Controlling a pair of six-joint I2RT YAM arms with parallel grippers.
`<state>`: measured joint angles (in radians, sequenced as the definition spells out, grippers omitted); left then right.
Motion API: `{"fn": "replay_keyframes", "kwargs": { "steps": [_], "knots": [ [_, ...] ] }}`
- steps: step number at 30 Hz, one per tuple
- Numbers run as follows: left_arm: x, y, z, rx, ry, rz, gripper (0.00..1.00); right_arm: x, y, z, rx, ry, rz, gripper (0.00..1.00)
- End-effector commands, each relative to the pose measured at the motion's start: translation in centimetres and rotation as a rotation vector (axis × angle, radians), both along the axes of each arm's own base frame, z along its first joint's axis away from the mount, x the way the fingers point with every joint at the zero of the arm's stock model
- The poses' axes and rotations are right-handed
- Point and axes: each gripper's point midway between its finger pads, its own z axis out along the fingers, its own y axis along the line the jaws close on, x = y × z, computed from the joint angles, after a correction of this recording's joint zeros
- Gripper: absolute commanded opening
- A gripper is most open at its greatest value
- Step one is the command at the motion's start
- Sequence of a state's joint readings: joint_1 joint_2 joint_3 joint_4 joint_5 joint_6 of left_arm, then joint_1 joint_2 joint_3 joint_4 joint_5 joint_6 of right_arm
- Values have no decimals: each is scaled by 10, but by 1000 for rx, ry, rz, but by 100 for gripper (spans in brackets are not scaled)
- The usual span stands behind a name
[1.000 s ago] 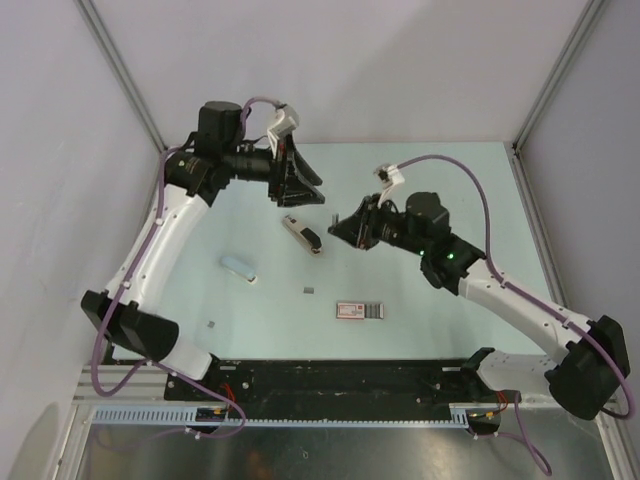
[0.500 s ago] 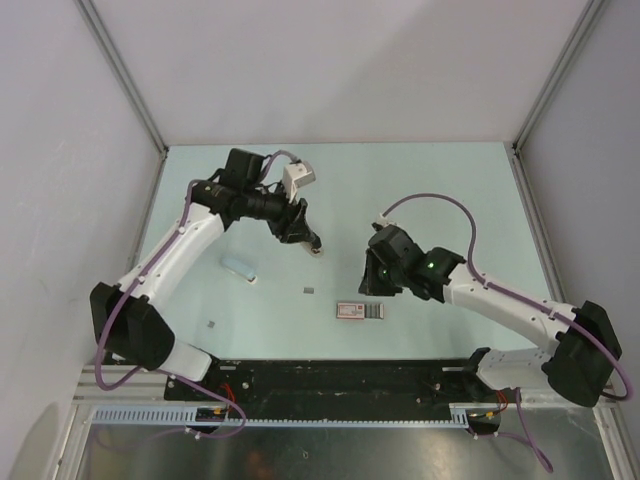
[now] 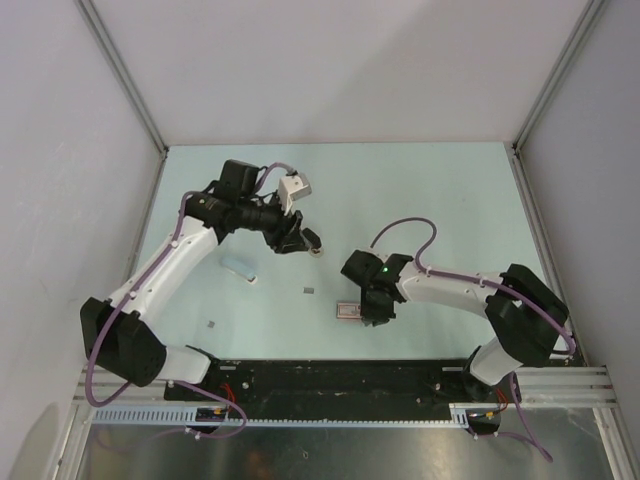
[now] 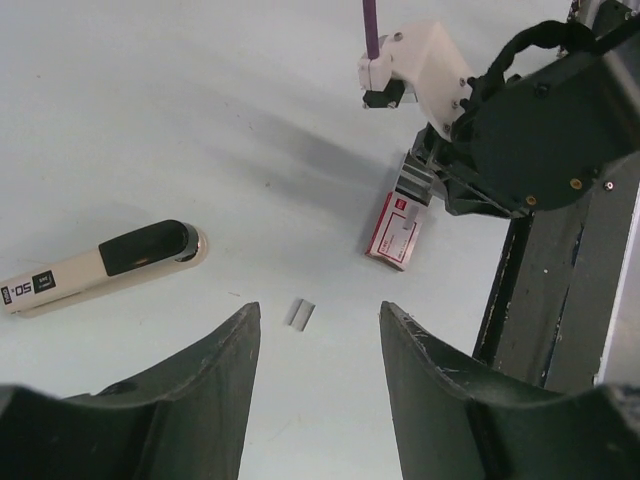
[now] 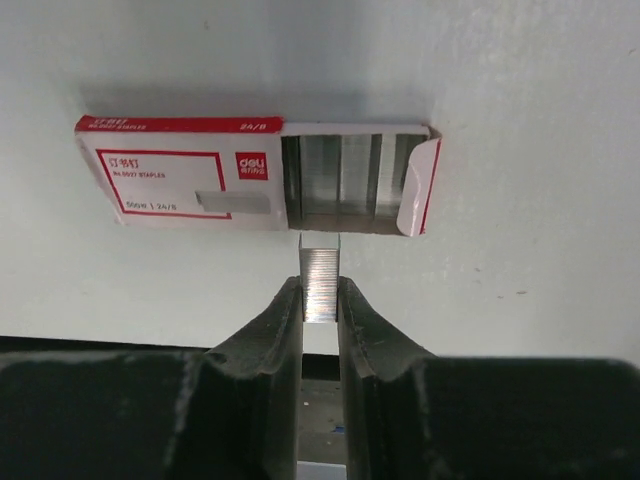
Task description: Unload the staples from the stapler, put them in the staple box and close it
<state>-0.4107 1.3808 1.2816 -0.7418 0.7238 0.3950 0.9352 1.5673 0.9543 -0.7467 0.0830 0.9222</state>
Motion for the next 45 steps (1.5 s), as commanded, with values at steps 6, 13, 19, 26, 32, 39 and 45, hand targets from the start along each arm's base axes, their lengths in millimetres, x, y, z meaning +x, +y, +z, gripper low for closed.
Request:
{"fn": "replay_keyframes", "kwargs": {
  "steps": [6, 13, 19, 26, 32, 39, 45],
  "knots": [
    [-4, -1, 11, -22, -68, -28, 56, 9, 13, 11, 9, -74, -32, 0],
    [-5, -1, 12, -26, -71, -32, 56, 17, 8, 10, -10, -69, -44, 0],
    [-6, -2, 13, -30, -74, -35, 56, 25, 4, 12, 0, -62, -51, 0],
    [-5, -2, 16, -34, -84, -37, 56, 23, 4, 6, -4, -29, -40, 0],
    [-6, -2, 16, -36, -82, -39, 56, 19, 4, 0, -13, 0, -23, 0],
    [-7, -3, 17, -39, -85, -40, 56, 20, 5, -3, -15, 12, -13, 0],
    [-10, -3, 21, -50, -91, -49, 56, 21, 4, -6, -26, 27, -8, 0]
  ]
}}
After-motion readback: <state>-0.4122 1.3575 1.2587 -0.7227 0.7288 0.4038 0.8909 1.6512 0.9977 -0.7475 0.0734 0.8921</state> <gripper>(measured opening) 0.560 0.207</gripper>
